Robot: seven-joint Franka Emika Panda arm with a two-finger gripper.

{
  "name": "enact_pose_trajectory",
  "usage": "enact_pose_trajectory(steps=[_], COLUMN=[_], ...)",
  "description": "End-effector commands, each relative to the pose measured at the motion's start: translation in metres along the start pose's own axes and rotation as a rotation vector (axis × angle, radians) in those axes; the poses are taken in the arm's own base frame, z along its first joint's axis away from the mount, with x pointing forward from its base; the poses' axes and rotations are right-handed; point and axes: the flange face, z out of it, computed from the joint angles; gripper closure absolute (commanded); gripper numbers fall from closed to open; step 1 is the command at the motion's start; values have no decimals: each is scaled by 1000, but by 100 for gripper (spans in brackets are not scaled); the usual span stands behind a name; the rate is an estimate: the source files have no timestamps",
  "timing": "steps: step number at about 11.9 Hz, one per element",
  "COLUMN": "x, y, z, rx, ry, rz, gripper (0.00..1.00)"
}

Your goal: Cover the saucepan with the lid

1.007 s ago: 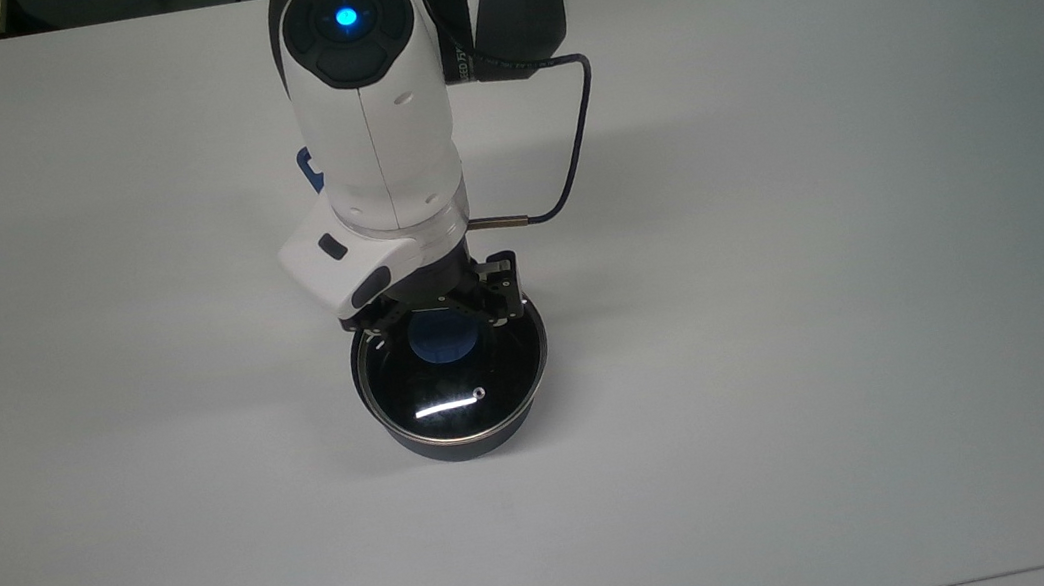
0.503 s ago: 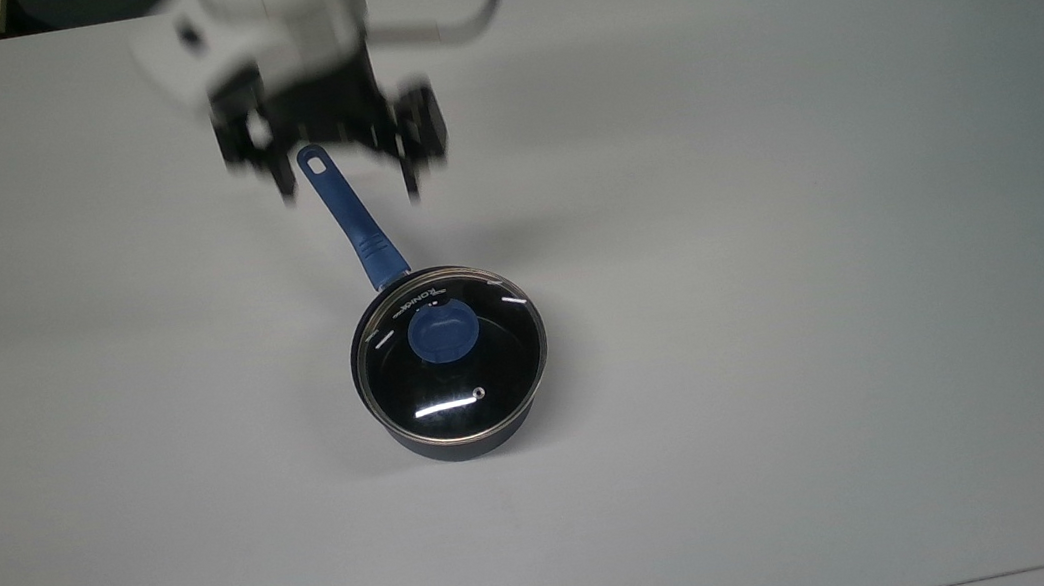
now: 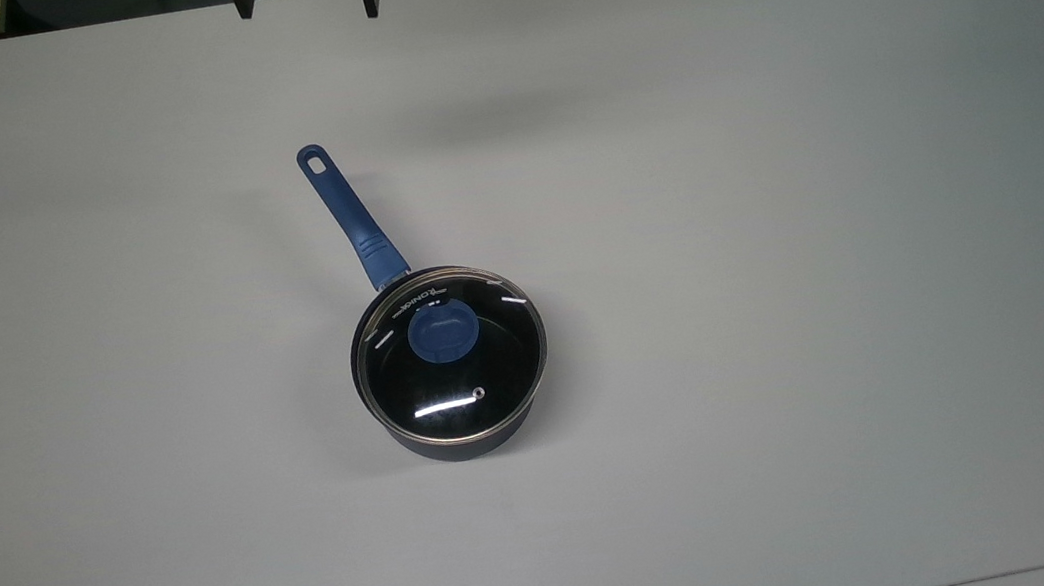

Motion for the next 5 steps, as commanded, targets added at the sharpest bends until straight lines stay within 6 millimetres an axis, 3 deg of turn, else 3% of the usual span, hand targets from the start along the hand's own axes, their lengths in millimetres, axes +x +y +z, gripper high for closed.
enact_pose_trajectory(steps=[1, 5], x=[-6, -7], y=[-1, -2], z=[5, 0], rx=[9, 11], ry=[37, 44], rz=[-139, -136], gripper=[0, 0])
